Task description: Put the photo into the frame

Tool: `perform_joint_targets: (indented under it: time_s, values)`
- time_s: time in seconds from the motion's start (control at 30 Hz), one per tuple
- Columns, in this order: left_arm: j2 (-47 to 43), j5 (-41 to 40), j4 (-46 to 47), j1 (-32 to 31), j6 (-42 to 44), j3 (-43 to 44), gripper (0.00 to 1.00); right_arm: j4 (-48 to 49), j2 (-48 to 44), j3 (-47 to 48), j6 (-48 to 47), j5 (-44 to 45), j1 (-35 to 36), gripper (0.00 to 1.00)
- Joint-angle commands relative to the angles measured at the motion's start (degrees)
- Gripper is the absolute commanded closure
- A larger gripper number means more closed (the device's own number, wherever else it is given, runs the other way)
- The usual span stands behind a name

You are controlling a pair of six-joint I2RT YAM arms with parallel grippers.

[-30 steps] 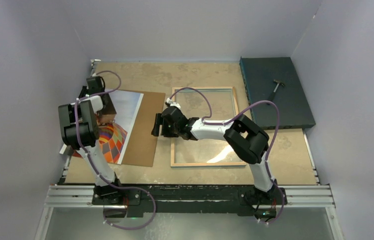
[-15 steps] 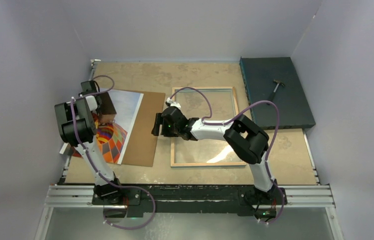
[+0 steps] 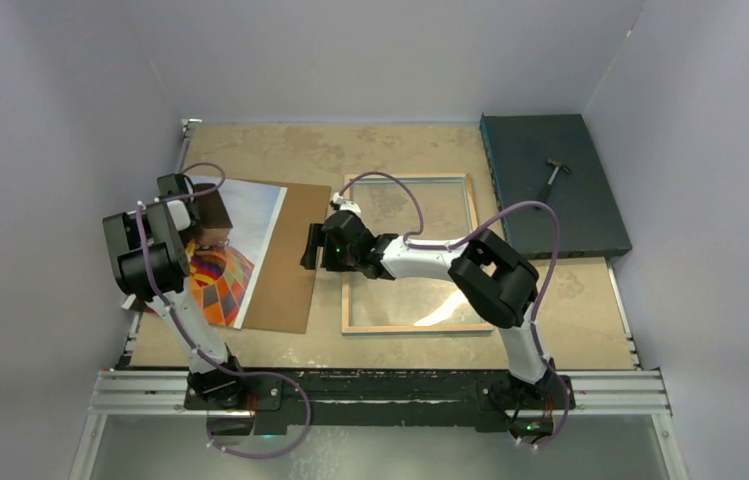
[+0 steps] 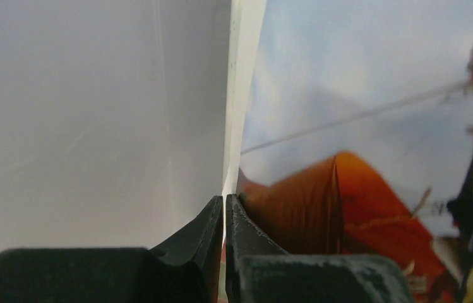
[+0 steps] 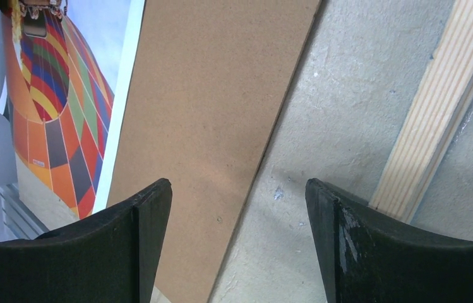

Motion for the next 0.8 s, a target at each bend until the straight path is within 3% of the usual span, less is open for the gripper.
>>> perform_joint_targets:
  time_s: [0.0, 0.27, 0.5, 0.63, 0.77]
  values:
    - [-3.9, 8.7, -5.3, -0.7, -3.7, -5.4, 0.96, -0.7, 0.2, 2.6, -1.4, 0.7, 0.6, 0.19]
    - [-11.7, 13.5, -8.3, -1.4, -4.4, -10.6, 0.96, 1.3, 4.3, 7.1, -1.7, -4.7, 1.4, 0.19]
    - [-11.6, 15.7, -9.3, -1.2, -4.6, -12.6, 0.98, 2.6, 9.2, 11.5, 1.5, -8.5, 2.8, 0.18]
    - [-15.8, 17.4, -13.2, -1.2, -4.9, -9.2, 0.99, 2.2, 10.6, 13.7, 2.3, -7.0, 3.7, 0.18]
    - [-19.1, 18.3, -18.7, -0.7, -3.9, -0.2, 0.97, 1.2, 9.4, 14.0, 2.6, -3.7, 3.9, 0.18]
